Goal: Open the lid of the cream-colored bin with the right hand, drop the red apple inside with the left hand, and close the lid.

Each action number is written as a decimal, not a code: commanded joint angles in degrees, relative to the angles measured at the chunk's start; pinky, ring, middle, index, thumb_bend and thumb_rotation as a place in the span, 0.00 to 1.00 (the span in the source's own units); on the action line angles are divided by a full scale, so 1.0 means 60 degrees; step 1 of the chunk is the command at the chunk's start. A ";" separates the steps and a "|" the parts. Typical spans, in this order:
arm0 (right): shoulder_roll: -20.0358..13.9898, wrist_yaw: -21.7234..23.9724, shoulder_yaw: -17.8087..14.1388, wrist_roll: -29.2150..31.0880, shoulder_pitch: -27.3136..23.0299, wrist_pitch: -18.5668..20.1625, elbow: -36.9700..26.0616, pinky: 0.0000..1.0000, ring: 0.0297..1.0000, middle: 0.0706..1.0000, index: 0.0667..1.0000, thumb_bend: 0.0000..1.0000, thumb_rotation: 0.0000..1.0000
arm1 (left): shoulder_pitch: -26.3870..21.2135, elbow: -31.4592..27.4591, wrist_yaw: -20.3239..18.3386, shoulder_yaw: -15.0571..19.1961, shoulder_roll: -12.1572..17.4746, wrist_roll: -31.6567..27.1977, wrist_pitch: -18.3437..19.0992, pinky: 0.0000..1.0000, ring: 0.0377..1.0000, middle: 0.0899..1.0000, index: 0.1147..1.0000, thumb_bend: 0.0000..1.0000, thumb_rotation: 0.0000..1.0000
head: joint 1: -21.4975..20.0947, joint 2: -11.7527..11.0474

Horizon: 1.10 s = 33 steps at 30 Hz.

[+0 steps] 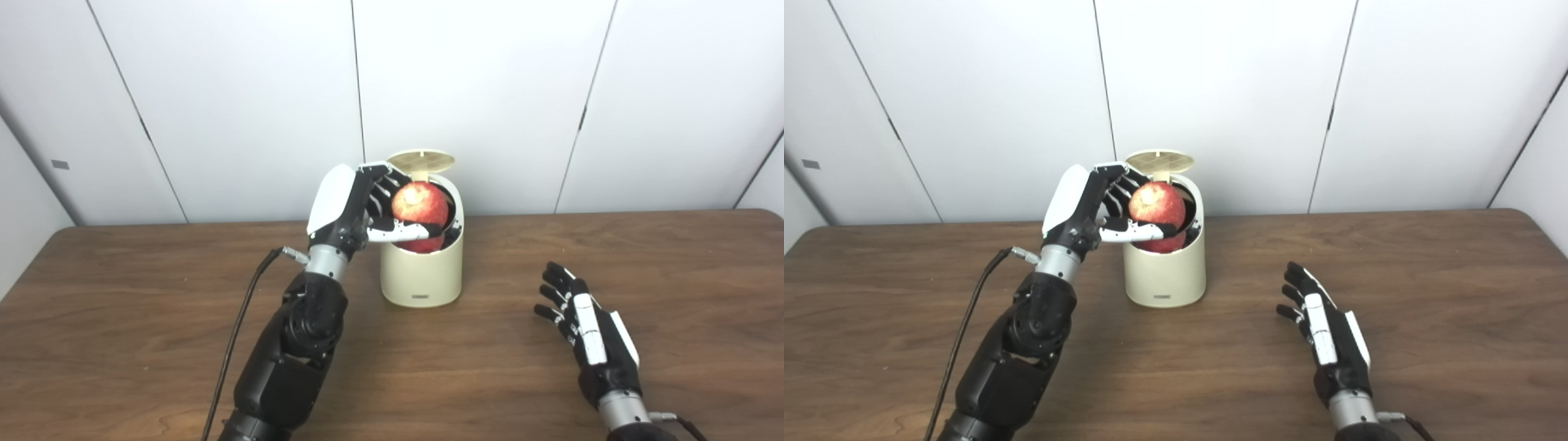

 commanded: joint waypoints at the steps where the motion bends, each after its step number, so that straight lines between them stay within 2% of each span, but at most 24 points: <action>1: 0.0030 0.0016 0.0033 -0.0034 -0.0232 -0.0221 -0.0359 0.79 0.88 0.89 0.87 0.55 0.96 | -0.0590 -0.0008 0.0291 -0.0034 0.0092 0.0205 -0.0285 0.34 0.39 0.44 0.43 0.48 0.00 | -0.0018 0.0010; 8: 0.0016 0.0010 0.0058 -0.0079 -0.0254 -0.0204 -0.0379 0.78 0.87 0.88 0.87 0.52 0.98 | -0.0703 0.0369 0.0596 -0.0181 0.0178 0.0520 -0.0538 0.33 0.37 0.43 0.44 0.47 0.00 | -0.0004 0.0043; 11: 0.0012 0.0009 0.0062 -0.0095 -0.0265 -0.0198 -0.0380 0.78 0.87 0.87 0.87 0.51 0.98 | -0.0716 0.0395 0.0763 -0.0308 0.0235 0.0901 -0.0481 0.28 0.36 0.43 0.45 0.47 0.00 | 0.0019 0.0048; 16: -0.0005 0.0035 0.0073 -0.0088 -0.0283 -0.0187 -0.0353 0.79 0.87 0.84 0.87 0.51 0.99 | -0.0700 0.0360 0.0926 -0.0357 0.0243 0.1238 -0.0373 0.30 0.37 0.44 0.48 0.47 0.00 | 0.0003 -0.0014; 21: 0.0009 0.0017 0.0109 -0.0129 -0.0283 -0.0110 -0.0408 0.81 0.86 0.81 0.86 0.50 0.99 | -0.0661 0.0206 0.0849 -0.0348 0.0186 0.1573 0.0147 0.29 0.37 0.45 0.48 0.47 0.00 | 0.0014 -0.0032; 25: -0.0004 0.0020 0.0142 -0.0198 -0.0282 -0.0097 -0.0464 0.81 0.85 0.79 0.84 0.51 1.00 | -0.0625 -0.0050 0.0728 -0.0381 0.0078 0.2053 0.1071 0.32 0.41 0.50 0.45 0.47 0.00 | 0.0065 -0.0030; 27: 0.0002 -0.0002 0.0135 -0.0238 -0.0292 -0.0101 -0.0454 0.81 0.84 0.78 0.83 0.51 1.00 | -0.0640 -0.0238 0.0483 -0.0448 0.0045 0.2324 0.1683 0.37 0.42 0.52 0.44 0.50 0.01 | 0.0080 -0.0032; 31: 0.0009 -0.0033 0.0138 -0.0340 -0.0327 -0.0109 -0.0412 0.81 0.83 0.76 0.82 0.54 1.00 | -0.0650 -0.0483 0.0141 -0.0519 0.0047 0.2485 0.2303 0.41 0.49 0.61 0.43 0.52 0.05 | 0.0095 -0.0071; 32: 0.0019 -0.0024 0.0127 -0.0325 -0.0336 -0.0121 -0.0395 0.81 0.83 0.76 0.82 0.54 1.00 | -0.0648 -0.0554 0.0006 -0.0535 0.0067 0.2490 0.2414 0.41 0.50 0.62 0.50 0.73 0.03 | 0.0094 -0.0071; 33: 0.0027 -0.0014 0.0120 -0.0315 -0.0341 -0.0129 -0.0384 0.81 0.83 0.76 0.82 0.54 1.00 | -0.0646 -0.0619 -0.0115 -0.0559 0.0096 0.2496 0.2501 0.43 0.52 0.65 0.54 0.83 0.02 | 0.0095 -0.0076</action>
